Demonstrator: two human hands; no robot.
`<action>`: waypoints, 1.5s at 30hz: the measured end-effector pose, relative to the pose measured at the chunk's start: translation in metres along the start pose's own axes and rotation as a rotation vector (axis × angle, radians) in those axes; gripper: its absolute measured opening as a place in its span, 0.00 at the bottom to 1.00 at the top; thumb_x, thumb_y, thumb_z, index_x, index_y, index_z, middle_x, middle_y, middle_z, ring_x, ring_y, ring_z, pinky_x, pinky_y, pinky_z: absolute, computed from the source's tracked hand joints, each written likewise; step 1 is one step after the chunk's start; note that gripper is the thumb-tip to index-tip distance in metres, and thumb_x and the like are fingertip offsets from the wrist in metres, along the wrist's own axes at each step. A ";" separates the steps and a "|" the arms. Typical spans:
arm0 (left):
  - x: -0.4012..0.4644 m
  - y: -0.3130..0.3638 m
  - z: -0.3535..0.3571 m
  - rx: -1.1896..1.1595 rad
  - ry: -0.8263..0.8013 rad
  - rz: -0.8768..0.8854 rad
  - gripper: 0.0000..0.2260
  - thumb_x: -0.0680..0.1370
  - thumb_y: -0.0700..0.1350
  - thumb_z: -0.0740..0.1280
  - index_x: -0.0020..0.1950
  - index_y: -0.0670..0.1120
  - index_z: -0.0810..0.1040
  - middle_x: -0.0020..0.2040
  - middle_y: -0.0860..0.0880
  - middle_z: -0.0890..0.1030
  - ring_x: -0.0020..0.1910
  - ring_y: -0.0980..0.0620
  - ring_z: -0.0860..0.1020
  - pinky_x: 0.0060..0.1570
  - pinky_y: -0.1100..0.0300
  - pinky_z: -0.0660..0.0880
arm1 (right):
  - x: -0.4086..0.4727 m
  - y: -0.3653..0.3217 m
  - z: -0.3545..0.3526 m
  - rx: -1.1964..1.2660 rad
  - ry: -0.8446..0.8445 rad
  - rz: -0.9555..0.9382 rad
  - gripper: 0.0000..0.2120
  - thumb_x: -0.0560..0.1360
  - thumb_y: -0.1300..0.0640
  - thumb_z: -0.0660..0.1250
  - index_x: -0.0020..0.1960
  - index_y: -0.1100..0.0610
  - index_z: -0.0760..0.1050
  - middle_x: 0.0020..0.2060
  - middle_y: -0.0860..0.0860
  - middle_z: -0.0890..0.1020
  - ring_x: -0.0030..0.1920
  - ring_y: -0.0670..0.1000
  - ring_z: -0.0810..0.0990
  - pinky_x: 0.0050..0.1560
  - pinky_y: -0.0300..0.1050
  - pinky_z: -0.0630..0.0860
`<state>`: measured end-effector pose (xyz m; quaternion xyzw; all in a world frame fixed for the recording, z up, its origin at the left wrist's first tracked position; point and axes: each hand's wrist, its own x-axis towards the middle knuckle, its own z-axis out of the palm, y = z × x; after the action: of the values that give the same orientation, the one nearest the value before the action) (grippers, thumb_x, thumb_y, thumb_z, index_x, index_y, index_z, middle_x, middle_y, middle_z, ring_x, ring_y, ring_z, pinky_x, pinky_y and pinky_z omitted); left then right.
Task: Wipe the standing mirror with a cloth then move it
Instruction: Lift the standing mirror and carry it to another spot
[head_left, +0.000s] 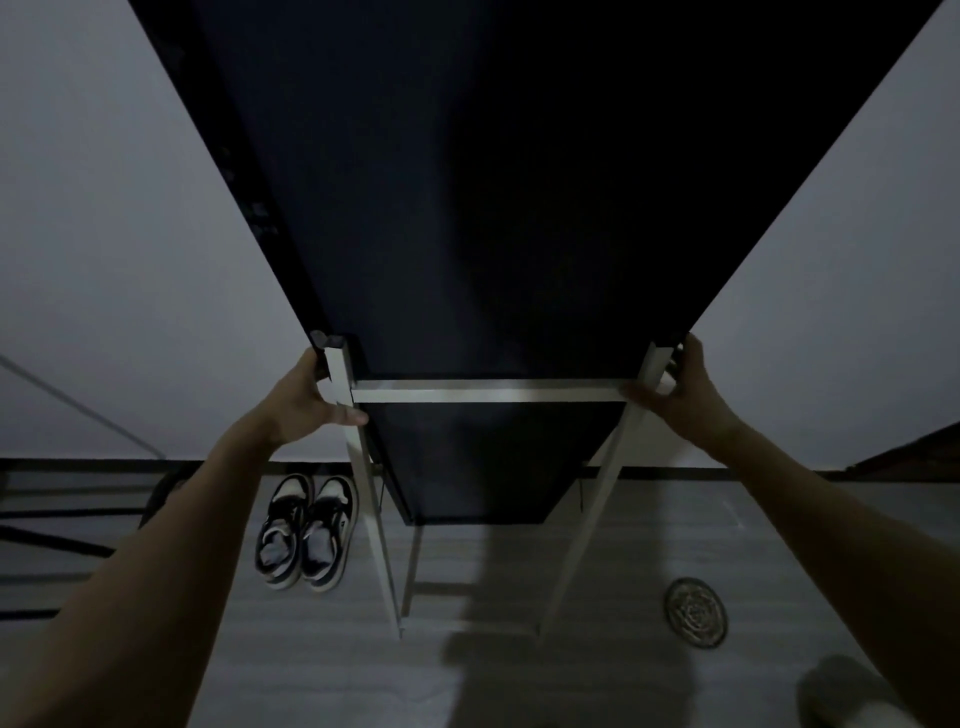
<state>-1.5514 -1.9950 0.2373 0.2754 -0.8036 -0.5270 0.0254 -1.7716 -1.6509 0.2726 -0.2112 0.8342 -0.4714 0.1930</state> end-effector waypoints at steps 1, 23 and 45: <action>0.000 0.000 0.000 0.005 -0.008 0.001 0.40 0.64 0.31 0.76 0.71 0.43 0.60 0.65 0.47 0.70 0.64 0.52 0.68 0.64 0.53 0.67 | 0.004 0.001 -0.005 -0.029 -0.063 0.029 0.41 0.70 0.63 0.71 0.73 0.58 0.47 0.70 0.55 0.62 0.66 0.48 0.62 0.67 0.48 0.65; -0.003 -0.004 0.007 0.441 0.152 -0.072 0.44 0.59 0.46 0.81 0.69 0.42 0.61 0.66 0.40 0.71 0.66 0.39 0.66 0.62 0.44 0.69 | 0.019 0.009 -0.011 -0.313 -0.169 0.068 0.48 0.65 0.63 0.76 0.72 0.59 0.46 0.69 0.60 0.66 0.69 0.60 0.65 0.67 0.52 0.64; -0.021 0.023 0.046 0.213 0.398 -0.202 0.35 0.69 0.46 0.76 0.67 0.41 0.59 0.66 0.40 0.73 0.61 0.37 0.73 0.55 0.47 0.71 | 0.009 0.010 0.016 -0.172 0.049 0.095 0.41 0.70 0.61 0.72 0.71 0.63 0.47 0.67 0.62 0.66 0.66 0.61 0.68 0.60 0.52 0.70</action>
<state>-1.5584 -1.9405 0.2419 0.4538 -0.8023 -0.3743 0.1013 -1.7721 -1.6624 0.2552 -0.1757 0.8851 -0.3935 0.1758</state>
